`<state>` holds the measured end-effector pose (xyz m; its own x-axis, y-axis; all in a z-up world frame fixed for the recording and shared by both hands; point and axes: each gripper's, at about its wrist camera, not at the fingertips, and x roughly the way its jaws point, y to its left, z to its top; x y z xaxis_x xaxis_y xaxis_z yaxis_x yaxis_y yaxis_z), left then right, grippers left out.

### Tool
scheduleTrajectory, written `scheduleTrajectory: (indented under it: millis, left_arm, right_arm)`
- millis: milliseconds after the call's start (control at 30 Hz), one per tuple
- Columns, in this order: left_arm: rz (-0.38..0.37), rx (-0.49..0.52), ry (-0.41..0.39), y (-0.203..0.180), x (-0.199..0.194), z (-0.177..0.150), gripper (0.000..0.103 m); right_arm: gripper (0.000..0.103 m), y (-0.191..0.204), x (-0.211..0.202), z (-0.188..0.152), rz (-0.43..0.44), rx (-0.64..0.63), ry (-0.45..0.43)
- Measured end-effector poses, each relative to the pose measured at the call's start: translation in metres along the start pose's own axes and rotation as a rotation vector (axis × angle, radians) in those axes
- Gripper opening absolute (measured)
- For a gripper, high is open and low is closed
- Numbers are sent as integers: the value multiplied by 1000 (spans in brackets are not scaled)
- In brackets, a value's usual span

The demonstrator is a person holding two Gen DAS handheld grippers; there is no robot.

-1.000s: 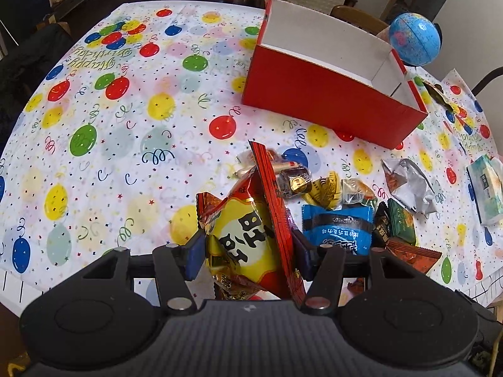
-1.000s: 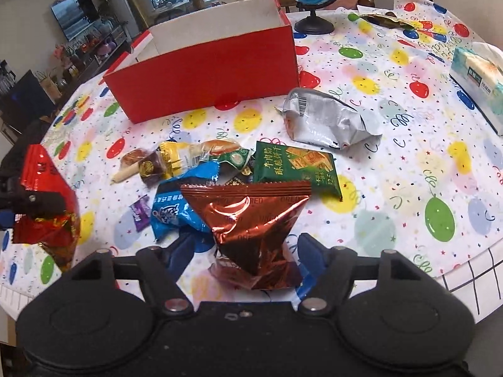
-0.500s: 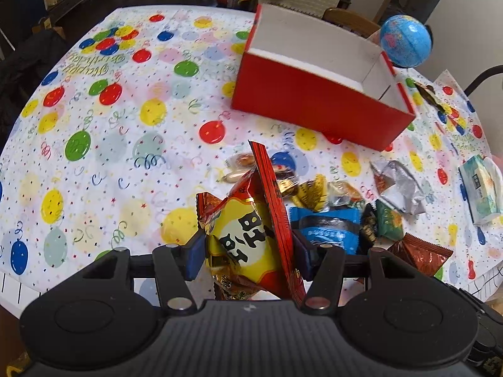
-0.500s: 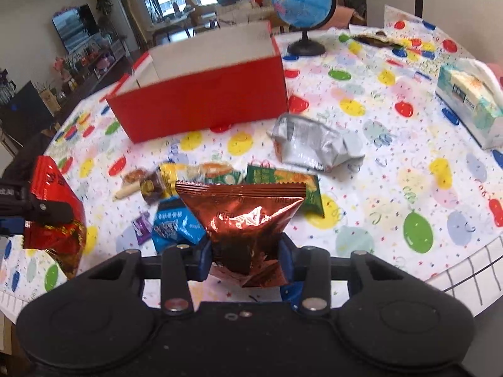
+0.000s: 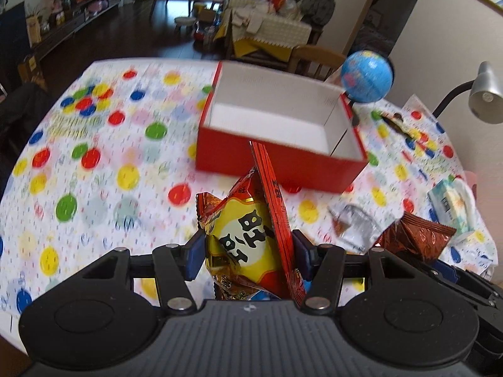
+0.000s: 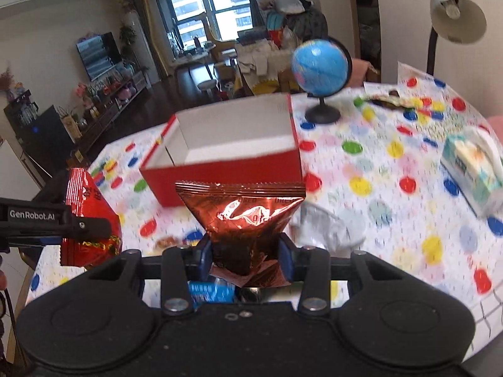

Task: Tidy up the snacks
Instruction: 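Lift both packets and carry them over the open red box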

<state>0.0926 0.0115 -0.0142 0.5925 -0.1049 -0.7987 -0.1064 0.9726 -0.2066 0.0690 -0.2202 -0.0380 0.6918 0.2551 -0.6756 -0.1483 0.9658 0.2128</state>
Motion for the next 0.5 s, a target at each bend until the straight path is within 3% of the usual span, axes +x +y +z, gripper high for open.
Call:
scheduleTrajectory:
  millis: [500]
  left_arm:
    - [-34,90,-70,-2,35,109,57]
  right_arm:
    - [40,28,59,98,-18,-40,-58]
